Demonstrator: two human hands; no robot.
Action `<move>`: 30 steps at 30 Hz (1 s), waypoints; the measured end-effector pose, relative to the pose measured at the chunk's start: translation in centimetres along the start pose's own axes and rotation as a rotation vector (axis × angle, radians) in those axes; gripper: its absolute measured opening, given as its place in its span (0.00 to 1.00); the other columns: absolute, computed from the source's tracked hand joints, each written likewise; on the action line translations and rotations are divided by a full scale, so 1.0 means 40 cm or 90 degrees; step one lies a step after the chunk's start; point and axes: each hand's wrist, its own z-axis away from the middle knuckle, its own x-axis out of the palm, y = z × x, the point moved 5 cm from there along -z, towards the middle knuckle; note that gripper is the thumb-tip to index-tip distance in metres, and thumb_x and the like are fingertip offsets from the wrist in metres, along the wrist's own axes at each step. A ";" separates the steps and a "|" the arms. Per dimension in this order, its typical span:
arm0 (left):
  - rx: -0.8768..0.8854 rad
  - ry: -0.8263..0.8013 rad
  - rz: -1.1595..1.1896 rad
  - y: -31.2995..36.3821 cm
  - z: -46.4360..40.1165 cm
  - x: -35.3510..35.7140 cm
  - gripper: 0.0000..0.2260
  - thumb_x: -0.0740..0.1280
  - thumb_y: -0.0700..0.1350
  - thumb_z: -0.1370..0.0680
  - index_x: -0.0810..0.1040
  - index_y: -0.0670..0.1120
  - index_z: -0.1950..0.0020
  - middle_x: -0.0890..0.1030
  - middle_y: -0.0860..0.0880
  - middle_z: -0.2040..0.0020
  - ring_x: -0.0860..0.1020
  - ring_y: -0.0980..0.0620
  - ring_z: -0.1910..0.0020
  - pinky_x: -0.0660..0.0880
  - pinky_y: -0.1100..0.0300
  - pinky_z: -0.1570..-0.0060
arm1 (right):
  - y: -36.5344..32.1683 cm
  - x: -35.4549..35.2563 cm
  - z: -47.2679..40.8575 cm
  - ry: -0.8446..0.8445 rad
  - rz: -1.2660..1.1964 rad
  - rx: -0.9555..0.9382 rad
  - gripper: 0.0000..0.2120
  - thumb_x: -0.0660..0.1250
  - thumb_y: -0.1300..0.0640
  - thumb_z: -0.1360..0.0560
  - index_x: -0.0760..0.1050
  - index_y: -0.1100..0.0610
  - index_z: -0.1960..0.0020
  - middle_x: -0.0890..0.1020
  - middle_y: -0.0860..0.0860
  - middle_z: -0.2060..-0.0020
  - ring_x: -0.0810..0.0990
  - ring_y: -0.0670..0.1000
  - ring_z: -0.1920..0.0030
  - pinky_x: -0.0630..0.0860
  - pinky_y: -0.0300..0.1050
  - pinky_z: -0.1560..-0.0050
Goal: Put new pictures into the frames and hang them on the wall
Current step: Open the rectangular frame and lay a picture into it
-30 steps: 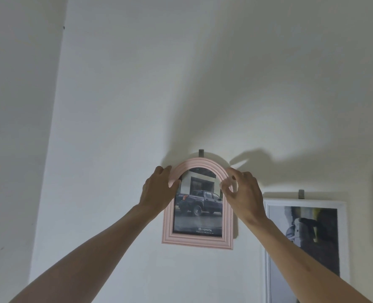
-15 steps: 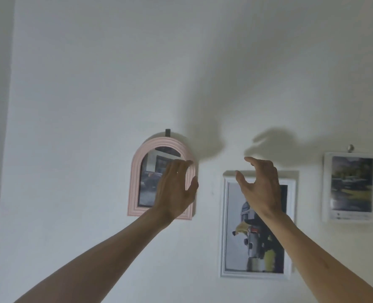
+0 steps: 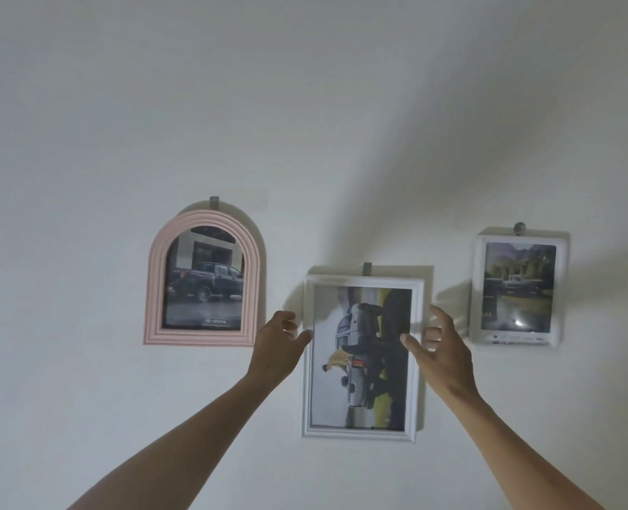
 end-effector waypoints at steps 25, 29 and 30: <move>-0.160 -0.063 0.093 -0.118 0.261 -0.060 0.10 0.74 0.39 0.28 0.80 0.45 0.48 0.85 0.45 0.55 0.83 0.42 0.53 0.81 0.47 0.54 | 0.119 0.093 0.222 -0.159 -0.077 0.045 0.27 0.70 0.58 0.23 0.67 0.48 0.26 0.80 0.48 0.49 0.80 0.48 0.55 0.69 0.24 0.62; -0.253 -0.092 0.116 -0.229 0.399 -0.078 0.10 0.75 0.39 0.29 0.80 0.45 0.49 0.85 0.46 0.53 0.83 0.43 0.52 0.81 0.49 0.52 | 0.184 0.162 0.381 -0.213 -0.052 0.101 0.25 0.69 0.58 0.23 0.69 0.51 0.28 0.81 0.48 0.51 0.81 0.50 0.53 0.68 0.22 0.61; -0.275 -0.099 0.116 -0.258 0.434 -0.082 0.11 0.76 0.39 0.29 0.80 0.45 0.49 0.85 0.46 0.53 0.83 0.43 0.52 0.81 0.49 0.52 | 0.198 0.178 0.426 -0.226 -0.048 0.121 0.24 0.69 0.58 0.22 0.69 0.51 0.28 0.82 0.48 0.52 0.81 0.49 0.54 0.69 0.23 0.60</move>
